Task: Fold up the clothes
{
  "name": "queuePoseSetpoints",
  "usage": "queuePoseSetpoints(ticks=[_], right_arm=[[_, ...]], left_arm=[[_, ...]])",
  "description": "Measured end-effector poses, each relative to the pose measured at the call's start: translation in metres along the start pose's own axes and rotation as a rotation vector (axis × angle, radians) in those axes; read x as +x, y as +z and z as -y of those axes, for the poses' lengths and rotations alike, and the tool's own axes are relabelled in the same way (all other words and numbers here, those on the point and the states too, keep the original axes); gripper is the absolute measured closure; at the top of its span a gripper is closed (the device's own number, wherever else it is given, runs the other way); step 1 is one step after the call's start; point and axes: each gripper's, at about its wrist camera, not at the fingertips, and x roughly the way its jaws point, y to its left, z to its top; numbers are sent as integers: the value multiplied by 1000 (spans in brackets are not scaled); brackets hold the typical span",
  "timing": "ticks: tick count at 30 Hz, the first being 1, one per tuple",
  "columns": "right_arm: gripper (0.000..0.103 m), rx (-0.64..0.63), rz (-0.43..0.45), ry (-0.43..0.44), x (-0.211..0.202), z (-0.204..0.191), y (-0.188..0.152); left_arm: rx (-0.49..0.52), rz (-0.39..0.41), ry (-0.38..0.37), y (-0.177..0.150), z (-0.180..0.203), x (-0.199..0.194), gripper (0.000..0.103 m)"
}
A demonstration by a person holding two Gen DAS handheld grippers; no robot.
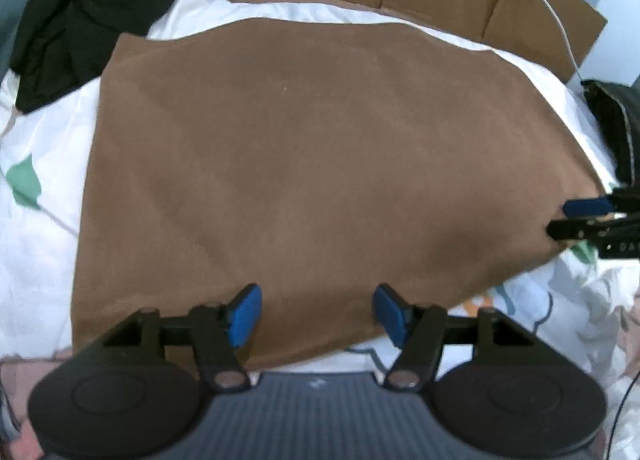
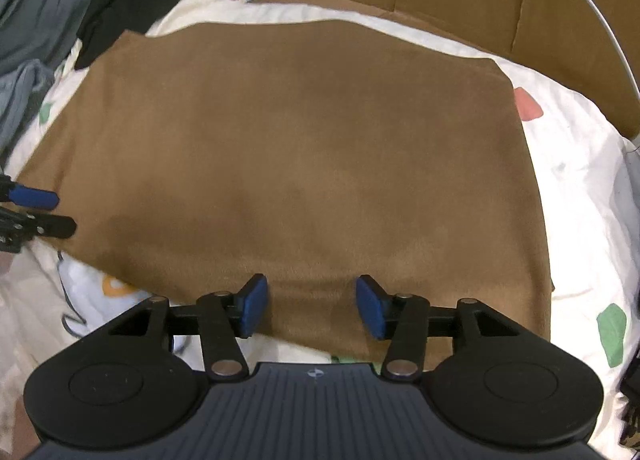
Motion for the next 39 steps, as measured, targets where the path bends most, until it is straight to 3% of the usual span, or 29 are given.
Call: queuePoseSetpoints(ticks=[4,9,15,19,20,25,34,39], right_arm=[[46,4,-3,-20,-5,1,-1],[46,-16,46,18,-14,-15,12],[47,-72,65,77,-10,-48,27],[48,-137,60,104,-7,-70,28],[48,-159,55,104,-6,-76,26],[65,-247,7,76,9,-90,15],[66,-212,-27,26,19,-72,7],[66,-187,-22,-7,15,-57,0]], left_arm=[[-5,10,22,-4,-2,-8,39],[-38,68,-22,3,-2,-19,40],[2,79,-121,8,23,-13,56],[65,53,-184,5,47,-5,84],[74,47,-187,3,51,-3,85],[101,24,-145,0,58,11,89],[110,30,-119,2,48,10,90],[85,45,-29,-6,27,-1,90]])
